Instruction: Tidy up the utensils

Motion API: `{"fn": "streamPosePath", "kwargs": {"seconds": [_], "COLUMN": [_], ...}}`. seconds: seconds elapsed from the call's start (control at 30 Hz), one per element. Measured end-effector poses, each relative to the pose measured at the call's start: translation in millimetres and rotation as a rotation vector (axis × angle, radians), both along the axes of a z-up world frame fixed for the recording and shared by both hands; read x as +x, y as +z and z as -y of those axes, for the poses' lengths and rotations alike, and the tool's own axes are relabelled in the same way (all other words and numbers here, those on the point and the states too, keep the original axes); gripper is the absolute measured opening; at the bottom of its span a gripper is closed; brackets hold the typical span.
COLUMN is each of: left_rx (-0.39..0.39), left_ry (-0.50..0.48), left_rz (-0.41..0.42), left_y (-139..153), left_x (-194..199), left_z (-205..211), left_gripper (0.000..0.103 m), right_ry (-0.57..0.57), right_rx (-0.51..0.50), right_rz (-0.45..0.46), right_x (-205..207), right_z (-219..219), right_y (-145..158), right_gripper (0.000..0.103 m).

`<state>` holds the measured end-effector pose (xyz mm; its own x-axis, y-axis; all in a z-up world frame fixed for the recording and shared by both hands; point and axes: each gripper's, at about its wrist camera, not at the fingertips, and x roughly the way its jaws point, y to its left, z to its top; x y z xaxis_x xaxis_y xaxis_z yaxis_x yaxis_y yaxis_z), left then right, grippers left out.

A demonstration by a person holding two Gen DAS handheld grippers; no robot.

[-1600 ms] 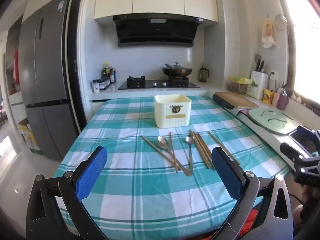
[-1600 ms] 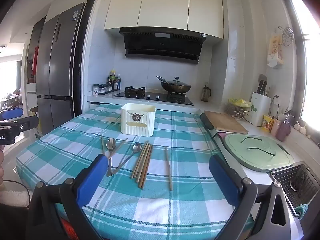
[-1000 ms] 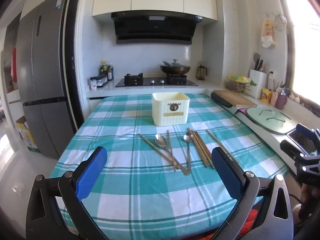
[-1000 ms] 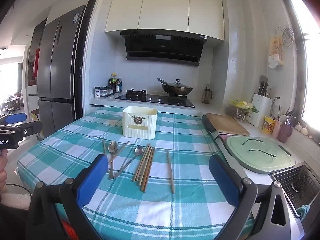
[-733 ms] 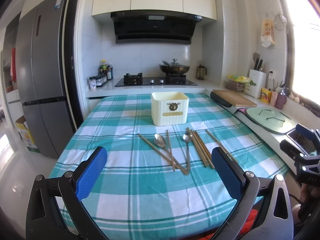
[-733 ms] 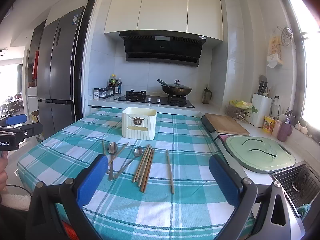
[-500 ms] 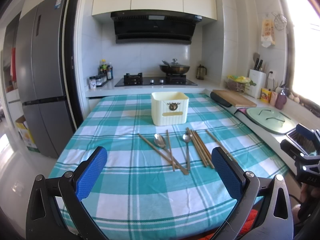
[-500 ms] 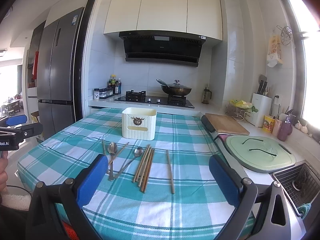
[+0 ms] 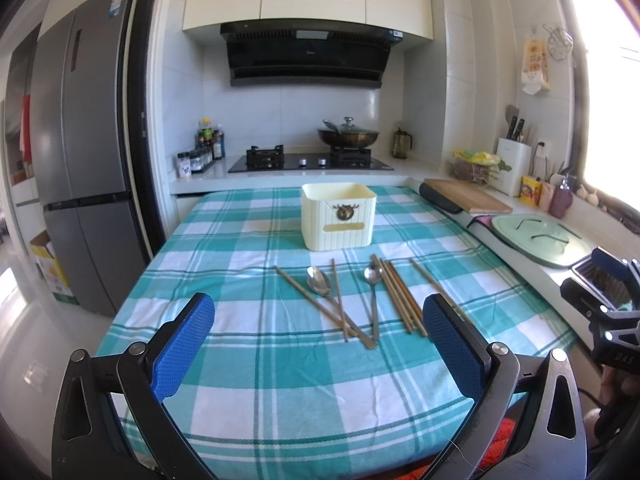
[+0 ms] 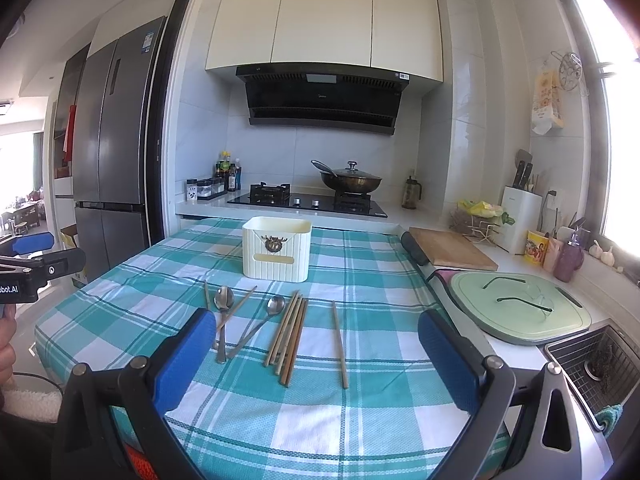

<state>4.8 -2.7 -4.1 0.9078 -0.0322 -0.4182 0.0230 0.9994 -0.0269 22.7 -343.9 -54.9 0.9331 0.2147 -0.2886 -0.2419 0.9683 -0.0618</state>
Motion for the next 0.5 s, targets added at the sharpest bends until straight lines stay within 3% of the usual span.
{"fn": "streamPosePath", "kwargs": {"seconds": [0.5], "left_rx": [-0.001], "left_ry": [0.002], "left_rz": [-0.001], "left_y": [0.3], "left_x": [-0.1], "left_z": [0.1], "left_gripper": [0.103], "right_ry": [-0.002], "right_rx": [0.003], "right_rz": [-0.001], "right_x": [-0.1], "right_z": [1.5], "right_y": [1.0], "right_gripper": [0.103]}}
